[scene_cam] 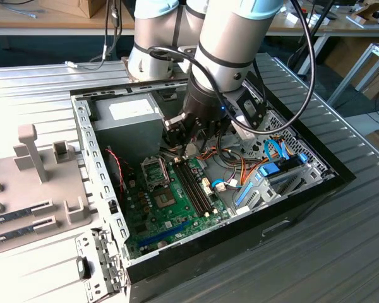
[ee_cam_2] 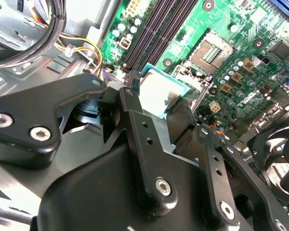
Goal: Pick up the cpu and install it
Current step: 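Pick up the cpu and move it towards the insertion slot, then place the cpu into insertion slot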
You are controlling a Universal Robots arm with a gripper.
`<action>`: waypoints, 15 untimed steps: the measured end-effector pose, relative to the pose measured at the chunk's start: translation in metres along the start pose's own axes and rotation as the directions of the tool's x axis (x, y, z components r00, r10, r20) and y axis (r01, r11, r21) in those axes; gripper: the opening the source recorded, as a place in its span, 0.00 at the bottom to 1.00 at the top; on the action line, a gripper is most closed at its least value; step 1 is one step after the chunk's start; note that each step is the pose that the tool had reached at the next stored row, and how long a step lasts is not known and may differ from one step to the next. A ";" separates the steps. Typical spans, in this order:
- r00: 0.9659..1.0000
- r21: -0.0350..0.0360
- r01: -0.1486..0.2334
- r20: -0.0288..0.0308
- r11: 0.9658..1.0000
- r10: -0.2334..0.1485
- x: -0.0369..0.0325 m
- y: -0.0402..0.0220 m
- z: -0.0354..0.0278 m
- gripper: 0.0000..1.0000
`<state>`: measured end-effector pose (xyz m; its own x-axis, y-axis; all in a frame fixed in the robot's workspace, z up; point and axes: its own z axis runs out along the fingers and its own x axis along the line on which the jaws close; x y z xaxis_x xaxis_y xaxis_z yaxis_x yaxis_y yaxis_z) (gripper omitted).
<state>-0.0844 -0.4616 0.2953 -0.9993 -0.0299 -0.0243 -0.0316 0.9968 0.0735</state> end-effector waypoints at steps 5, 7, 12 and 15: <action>1.000 0.000 0.000 0.000 1.000 0.000 0.0002 -0.0039 0.0001 0.47; 1.000 0.000 0.000 0.000 1.000 0.000 0.0002 -0.0041 0.0001 0.47; 1.000 0.000 0.000 0.000 1.000 0.000 0.0015 -0.0045 0.0002 0.47; 1.000 0.000 0.000 0.000 1.000 0.000 0.0024 -0.0045 0.0004 0.47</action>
<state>-0.0866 -0.4662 0.2946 -0.9993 -0.0298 -0.0243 -0.0315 0.9968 0.0735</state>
